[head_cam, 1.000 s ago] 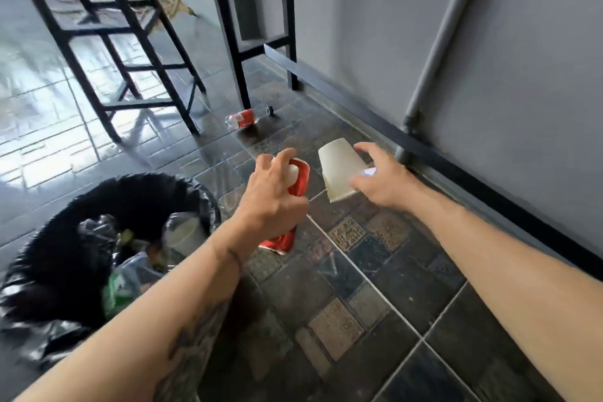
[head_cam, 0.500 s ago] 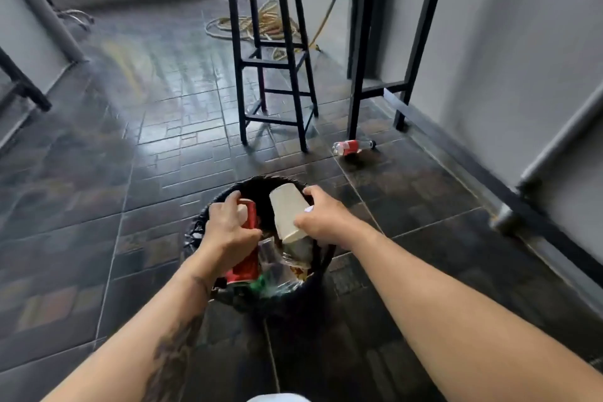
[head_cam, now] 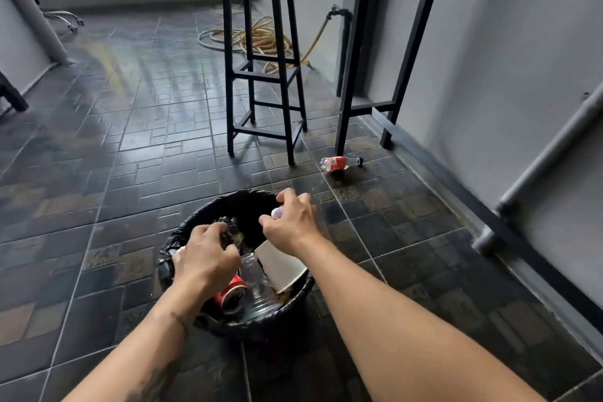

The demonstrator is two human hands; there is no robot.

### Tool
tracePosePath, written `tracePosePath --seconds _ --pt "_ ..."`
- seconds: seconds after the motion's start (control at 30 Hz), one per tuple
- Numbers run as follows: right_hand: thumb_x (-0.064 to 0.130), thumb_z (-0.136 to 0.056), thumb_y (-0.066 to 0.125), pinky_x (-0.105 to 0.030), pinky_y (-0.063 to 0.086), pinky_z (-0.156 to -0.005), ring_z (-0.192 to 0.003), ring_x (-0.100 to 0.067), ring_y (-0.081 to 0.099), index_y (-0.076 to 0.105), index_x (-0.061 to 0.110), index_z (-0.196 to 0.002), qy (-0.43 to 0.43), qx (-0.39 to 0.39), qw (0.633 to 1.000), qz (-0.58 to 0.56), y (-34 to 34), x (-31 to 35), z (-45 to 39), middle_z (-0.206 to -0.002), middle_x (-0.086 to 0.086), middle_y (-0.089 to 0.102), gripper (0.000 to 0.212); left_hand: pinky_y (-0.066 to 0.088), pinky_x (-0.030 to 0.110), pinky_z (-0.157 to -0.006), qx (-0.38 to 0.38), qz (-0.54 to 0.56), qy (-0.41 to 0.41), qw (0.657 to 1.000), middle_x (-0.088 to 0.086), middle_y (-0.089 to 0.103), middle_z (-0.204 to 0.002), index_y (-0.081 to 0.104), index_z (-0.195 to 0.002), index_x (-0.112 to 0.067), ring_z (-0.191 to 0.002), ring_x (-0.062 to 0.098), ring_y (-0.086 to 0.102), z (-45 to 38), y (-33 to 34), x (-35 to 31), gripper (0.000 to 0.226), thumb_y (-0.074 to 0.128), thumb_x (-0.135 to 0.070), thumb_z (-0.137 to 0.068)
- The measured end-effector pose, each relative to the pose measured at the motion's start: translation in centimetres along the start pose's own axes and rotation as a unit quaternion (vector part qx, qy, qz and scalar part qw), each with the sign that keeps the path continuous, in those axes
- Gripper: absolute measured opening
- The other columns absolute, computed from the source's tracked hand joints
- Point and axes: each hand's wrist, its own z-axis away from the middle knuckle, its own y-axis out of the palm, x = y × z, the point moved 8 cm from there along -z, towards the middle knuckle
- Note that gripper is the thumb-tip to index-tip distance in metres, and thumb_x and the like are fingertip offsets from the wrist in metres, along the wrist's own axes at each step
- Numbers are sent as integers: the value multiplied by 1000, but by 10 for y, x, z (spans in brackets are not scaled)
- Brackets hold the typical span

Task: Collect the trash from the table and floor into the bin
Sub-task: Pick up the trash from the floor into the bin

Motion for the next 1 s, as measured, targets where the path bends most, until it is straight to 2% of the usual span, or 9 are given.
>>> tracePosePath --seconds 0.07,0.13,0.2,0.3,0.5,0.7,0.83,0.93,1.0 --pt "40 -79 64 -42 42 -102 -129 -32 42 37 22 -140 34 26 997 -59 10 -8 -7 -137 -9 35 70 32 51 -115 -35 -8 29 999 7 56 -141 60 -136 -22 -130 31 52 -3 -8 -8 48 57 -22 -88" --pt "39 -78 65 -41 41 -103 -130 -31 42 31 21 -147 59 39 994 -80 15 -18 -11 -142 -10 33 79 35 48 -113 -48 4 64 997 6 61 -134 66 -128 -22 -124 32 55 -4 -13 -16 43 57 -17 -86" --pt "33 -83 63 -33 39 -98 -127 -29 46 33 20 -148 49 19 995 -82 10 -24 -11 -143 -9 37 73 43 40 -106 -48 25 81 995 3 63 -130 69 -123 -21 -118 29 58 -4 -16 -22 40 57 -14 -85" --pt "24 -86 59 -25 35 -90 -122 -26 48 42 19 -142 19 17 997 -67 1 -32 -5 -136 -9 42 59 47 35 -98 -59 41 103 992 -1 66 -123 72 -116 -22 -109 23 61 -2 -18 -29 36 58 -11 -84" --pt "16 -82 55 -27 41 -94 -119 -25 50 53 18 -131 5 24 1000 -12 -17 -51 0 -126 -8 50 49 43 26 -87 -77 63 118 988 -2 68 -115 74 -111 -20 -102 19 62 -3 -14 -29 32 60 -9 -86" --pt "23 -78 51 -42 44 -101 -121 -28 47 49 24 -132 -9 28 999 44 -10 -50 7 -127 -6 49 54 47 41 -97 -131 38 107 985 -1 64 -122 70 -118 -20 -111 28 60 -9 -22 -6 37 59 -14 -83" --pt "23 -81 52 -43 39 -107 -130 -28 40 39 24 -145 -25 49 990 133 4 -41 9 -143 -3 40 65 36 49 -110 -164 -41 104 980 7 58 -139 64 -129 -17 -127 31 52 -15 -28 23 52 61 -18 -78" --pt "21 -81 51 -47 35 -111 -139 -30 31 27 21 -151 -46 73 973 213 15 -29 6 -153 -2 28 74 17 51 -121 -124 -62 77 987 11 37 -160 50 -146 -18 -147 30 32 -23 -21 48 68 60 -22 -79" --pt "18 -83 49 -47 32 -114 -143 -30 25 20 16 -153 -26 87 967 237 20 -27 3 -155 -5 24 76 19 50 -123 -93 -48 75 992 10 31 -163 46 -149 -16 -150 28 28 -22 -15 62 71 55 -26 -80"
